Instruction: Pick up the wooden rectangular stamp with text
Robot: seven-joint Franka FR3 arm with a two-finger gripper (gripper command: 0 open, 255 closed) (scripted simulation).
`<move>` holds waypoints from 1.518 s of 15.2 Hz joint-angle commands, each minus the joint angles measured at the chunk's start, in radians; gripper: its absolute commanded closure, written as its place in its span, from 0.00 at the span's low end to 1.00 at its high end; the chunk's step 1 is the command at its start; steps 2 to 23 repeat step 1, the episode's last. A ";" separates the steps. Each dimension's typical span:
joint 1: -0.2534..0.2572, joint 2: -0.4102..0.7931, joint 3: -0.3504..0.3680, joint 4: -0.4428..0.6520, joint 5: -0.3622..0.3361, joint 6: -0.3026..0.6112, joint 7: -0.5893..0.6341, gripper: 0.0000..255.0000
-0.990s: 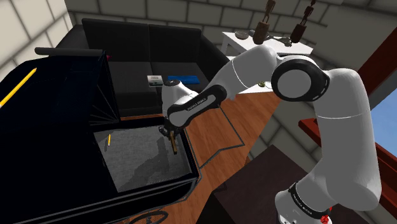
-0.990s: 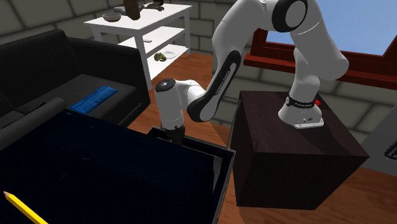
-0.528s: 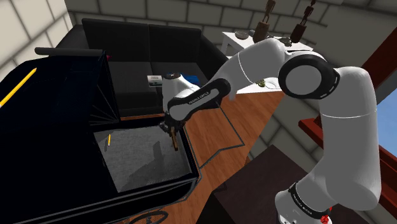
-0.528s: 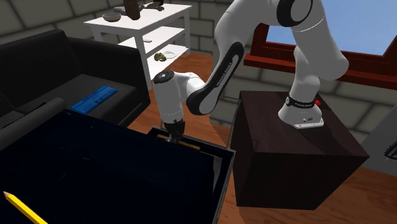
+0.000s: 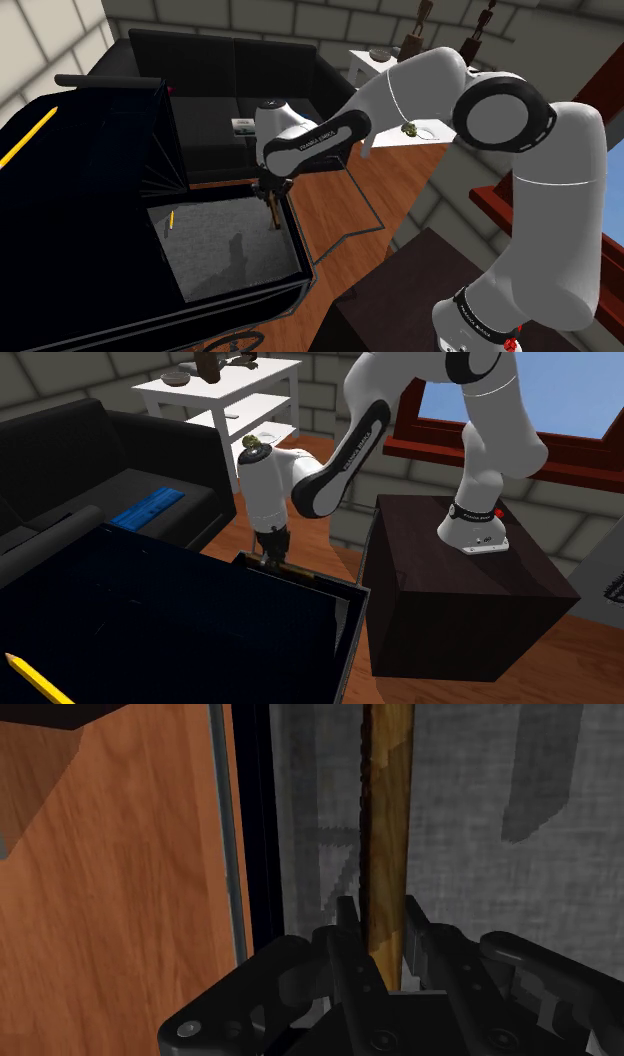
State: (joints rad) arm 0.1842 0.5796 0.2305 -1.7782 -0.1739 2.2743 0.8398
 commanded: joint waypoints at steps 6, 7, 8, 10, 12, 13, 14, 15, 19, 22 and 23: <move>0.000 -0.006 0.001 -0.002 0.002 -0.005 0.000 1.00; 0.000 -0.006 0.001 -0.002 0.002 -0.005 0.000 1.00; 0.000 -0.006 0.001 -0.002 0.002 -0.005 0.000 1.00; 0.000 -0.006 0.001 -0.002 0.002 -0.005 0.000 1.00; 0.000 -0.006 0.001 -0.002 0.002 -0.005 0.000 1.00; 0.000 -0.006 0.001 -0.002 0.002 -0.005 0.000 1.00; 0.000 -0.006 0.001 -0.002 0.002 -0.005 0.000 1.00; 0.000 -0.006 0.001 -0.002 0.002 -0.005 0.000 1.00; 0.000 -0.006 0.001 -0.002 0.002 -0.005 0.000 1.00; 0.000 -0.006 0.001 -0.002 0.002 -0.005 0.000 1.00; 0.000 -0.006 0.001 -0.002 0.002 -0.005 0.000 1.00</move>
